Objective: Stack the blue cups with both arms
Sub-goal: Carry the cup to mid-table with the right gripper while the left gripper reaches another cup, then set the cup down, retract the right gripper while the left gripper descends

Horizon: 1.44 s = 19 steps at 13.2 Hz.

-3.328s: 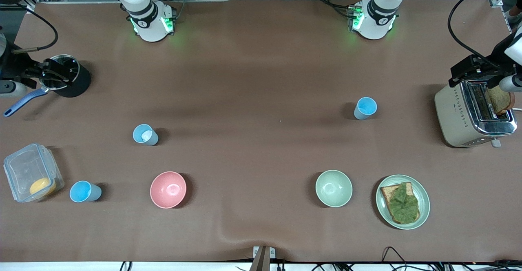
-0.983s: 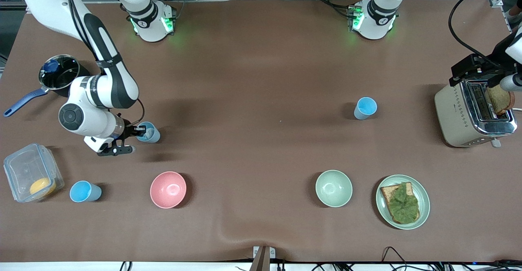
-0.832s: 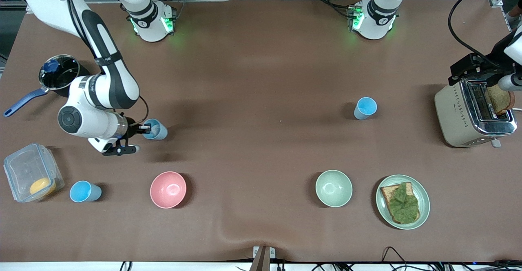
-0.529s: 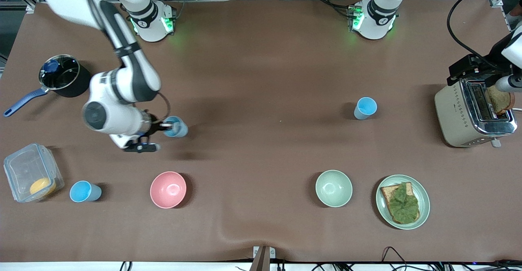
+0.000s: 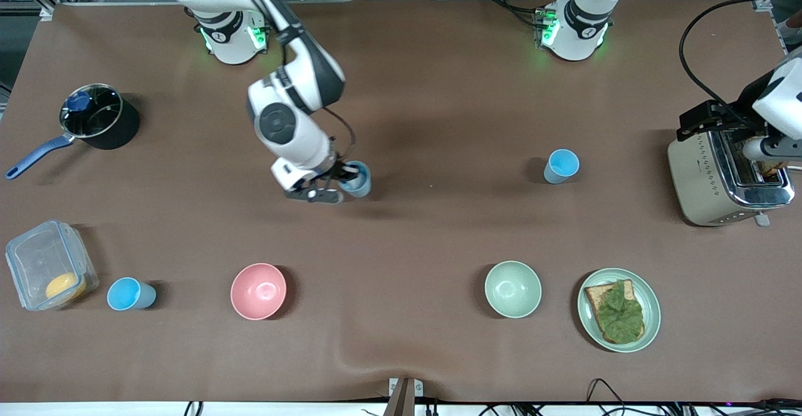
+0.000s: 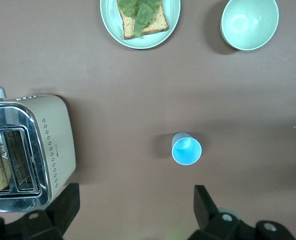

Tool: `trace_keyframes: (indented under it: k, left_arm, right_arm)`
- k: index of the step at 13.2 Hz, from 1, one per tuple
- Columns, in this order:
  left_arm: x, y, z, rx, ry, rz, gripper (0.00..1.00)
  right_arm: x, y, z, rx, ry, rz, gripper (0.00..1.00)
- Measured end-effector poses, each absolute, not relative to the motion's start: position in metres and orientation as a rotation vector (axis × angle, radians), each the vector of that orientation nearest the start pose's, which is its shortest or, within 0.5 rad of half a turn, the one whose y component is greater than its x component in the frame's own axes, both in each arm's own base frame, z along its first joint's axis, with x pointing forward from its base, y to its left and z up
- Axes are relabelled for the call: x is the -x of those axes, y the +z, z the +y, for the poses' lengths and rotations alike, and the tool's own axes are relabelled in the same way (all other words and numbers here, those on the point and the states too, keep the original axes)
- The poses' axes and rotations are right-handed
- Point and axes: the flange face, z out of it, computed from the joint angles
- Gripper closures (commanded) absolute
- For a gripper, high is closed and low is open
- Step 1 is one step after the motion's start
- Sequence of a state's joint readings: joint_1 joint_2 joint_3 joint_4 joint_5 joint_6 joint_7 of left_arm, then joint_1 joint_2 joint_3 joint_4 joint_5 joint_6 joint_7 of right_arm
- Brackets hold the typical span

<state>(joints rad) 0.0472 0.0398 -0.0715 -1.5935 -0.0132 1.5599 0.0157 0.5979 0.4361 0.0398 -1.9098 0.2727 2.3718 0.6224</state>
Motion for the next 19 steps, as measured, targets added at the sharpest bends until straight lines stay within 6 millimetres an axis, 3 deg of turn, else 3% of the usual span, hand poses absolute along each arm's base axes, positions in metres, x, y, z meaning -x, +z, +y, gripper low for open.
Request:
trace_keyframes:
  k: [3, 7, 8, 9, 10, 13, 15, 19]
  left_arm:
    - [-0.566, 0.580, -0.017, 3.159, 0.125, 0.068, 0.00]
    - [-0.577, 0.541, -0.040, 3.168, 0.100, 0.107, 0.00]
    - [-0.577, 0.530, -0.053, 3.174, 0.107, 0.102, 0.00]
    - [-0.577, 0.519, -0.068, 3.184, 0.111, 0.086, 0.00]
    - [-0.575, 0.507, -0.084, 3.188, 0.110, 0.073, 0.00]
    - [-0.564, 0.474, -0.123, 3.188, 0.116, 0.082, 0.00]
    - [-0.553, 0.446, -0.143, 3.183, 0.135, 0.100, 0.00]
    - [-0.527, 0.381, -0.170, 3.189, 0.117, 0.142, 0.00]
  right_arm:
    - [-0.497, 0.250, 0.418, 2.856, 0.206, 0.325, 1.00]
    - [-0.497, 0.223, 0.430, 2.858, 0.209, 0.326, 1.00]
    - [-0.496, 0.220, 0.432, 2.859, 0.206, 0.324, 0.85]
    - [-0.494, 0.219, 0.434, 2.859, 0.203, 0.320, 0.49]
    - [-0.494, 0.220, 0.435, 2.857, 0.201, 0.322, 0.00]
    - [-0.500, 0.233, 0.442, 2.835, 0.183, 0.363, 0.00]
    - [-0.510, 0.254, 0.439, 2.826, 0.175, 0.373, 0.00]
    - [-0.551, 0.333, 0.389, 2.896, 0.187, 0.390, 0.00]
